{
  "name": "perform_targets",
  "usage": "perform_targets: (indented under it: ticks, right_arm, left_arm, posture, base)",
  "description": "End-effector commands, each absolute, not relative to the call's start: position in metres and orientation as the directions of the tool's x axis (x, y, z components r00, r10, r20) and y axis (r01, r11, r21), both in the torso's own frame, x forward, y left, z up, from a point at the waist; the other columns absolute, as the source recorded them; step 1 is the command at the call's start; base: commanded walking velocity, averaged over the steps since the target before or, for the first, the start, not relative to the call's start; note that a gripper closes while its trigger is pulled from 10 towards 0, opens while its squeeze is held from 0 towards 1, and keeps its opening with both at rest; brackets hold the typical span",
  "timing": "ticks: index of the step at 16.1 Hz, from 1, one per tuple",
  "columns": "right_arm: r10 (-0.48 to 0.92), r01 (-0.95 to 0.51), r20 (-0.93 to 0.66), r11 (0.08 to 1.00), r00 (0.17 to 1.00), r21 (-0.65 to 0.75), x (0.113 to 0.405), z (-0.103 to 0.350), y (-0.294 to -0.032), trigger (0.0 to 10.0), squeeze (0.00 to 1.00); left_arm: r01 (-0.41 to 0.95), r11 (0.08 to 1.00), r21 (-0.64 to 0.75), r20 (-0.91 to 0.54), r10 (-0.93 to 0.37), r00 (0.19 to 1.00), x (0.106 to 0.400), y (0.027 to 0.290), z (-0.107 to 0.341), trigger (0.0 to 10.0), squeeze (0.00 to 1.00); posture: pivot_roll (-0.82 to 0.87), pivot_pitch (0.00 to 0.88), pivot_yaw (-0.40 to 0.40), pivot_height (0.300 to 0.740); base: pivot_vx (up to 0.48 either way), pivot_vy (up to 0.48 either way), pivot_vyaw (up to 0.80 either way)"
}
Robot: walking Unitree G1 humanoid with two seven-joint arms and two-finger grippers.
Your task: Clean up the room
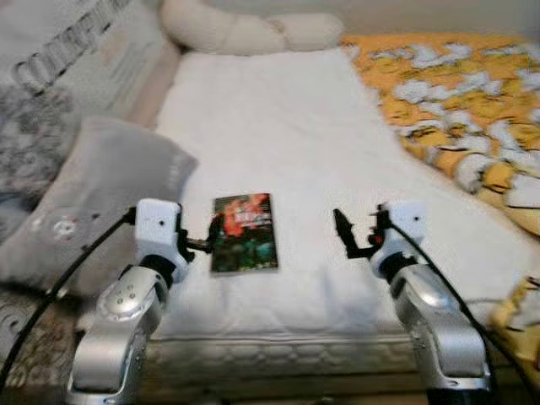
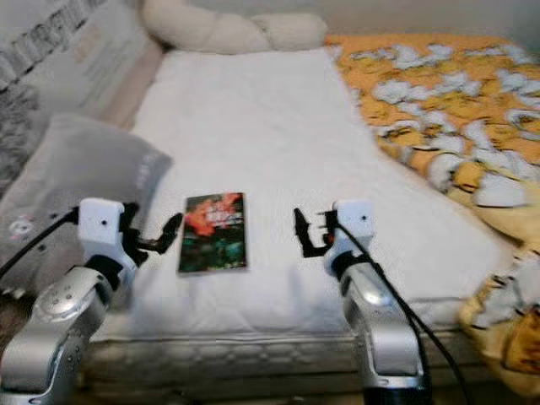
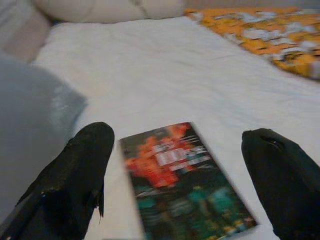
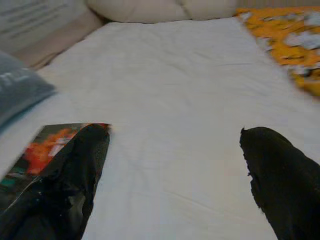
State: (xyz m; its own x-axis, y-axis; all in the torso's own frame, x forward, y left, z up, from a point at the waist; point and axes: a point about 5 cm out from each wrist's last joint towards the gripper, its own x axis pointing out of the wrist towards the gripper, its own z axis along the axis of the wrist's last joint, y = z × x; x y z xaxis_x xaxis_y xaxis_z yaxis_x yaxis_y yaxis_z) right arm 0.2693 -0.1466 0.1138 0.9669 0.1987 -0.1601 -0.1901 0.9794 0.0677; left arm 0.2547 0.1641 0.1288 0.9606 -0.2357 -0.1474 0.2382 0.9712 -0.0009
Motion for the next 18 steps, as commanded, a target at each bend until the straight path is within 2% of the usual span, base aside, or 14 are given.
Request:
perform_targets:
  ticks: [1, 10, 11, 12, 13, 18]
  right_arm:
    - [0.213, -0.203, -0.144, 0.976, 0.966, 0.078, 0.271, 0.119, -0.141, 10.0, 1.0]
    - [0.192, -0.186, -0.168, 0.981, 0.967, 0.051, 0.272, 0.115, -0.146, 10.0, 1.0]
    - [0.16, -0.156, -0.17, 0.987, 0.972, 0.036, 0.273, 0.115, -0.15, 10.0, 0.93]
    - [0.166, -0.164, -0.177, 0.986, 0.97, 0.026, 0.273, 0.114, -0.152, 10.0, 0.22]
    - [0.164, -0.163, -0.179, 0.986, 0.97, 0.021, 0.273, 0.113, -0.152, 10.0, 0.0]
    - [0.141, -0.146, -0.161, 0.989, 0.977, -0.02, 0.273, 0.113, -0.15, 10.0, 0.0]
  left_arm:
    - [0.239, 0.971, 0.019, -0.139, -0.235, 0.962, 0.257, 0.166, 0.131, 10.0, 1.0]
    - [0.266, 0.964, 0.027, -0.149, -0.259, 0.954, 0.259, 0.157, 0.125, 10.0, 1.0]
    - [0.271, 0.962, 0.029, -0.151, -0.264, 0.953, 0.258, 0.156, 0.123, 10.0, 1.0]
    - [0.272, 0.962, 0.031, -0.151, -0.265, 0.952, 0.257, 0.156, 0.122, 10.0, 1.0]
    - [0.272, 0.962, 0.032, -0.152, -0.264, 0.952, 0.257, 0.156, 0.122, 10.0, 1.0]
    - [0.263, 0.964, 0.047, -0.138, -0.254, 0.957, 0.258, 0.159, 0.122, 10.0, 1.0]
  posture:
    - [0.06, 0.0, 0.003, 0.74]
    - [0.04, 0.0, 0.011, 0.74]
    - [0.04, 0.0, 0.013, 0.74]
    - [0.04, 0.0, 0.015, 0.74]
    - [0.03, 0.0, 0.016, 0.74]
    - [0.04, 0.0, 0.008, 0.74]
  base:
    - [0.0, -0.33, -0.54]
    - [0.0, -0.314, 0.0]
    - [0.0, -0.307, 0.0]
    - [0.0, -0.304, 0.0]
    - [0.0, -0.3, 0.0]
    - [0.0, -0.237, 0.0]
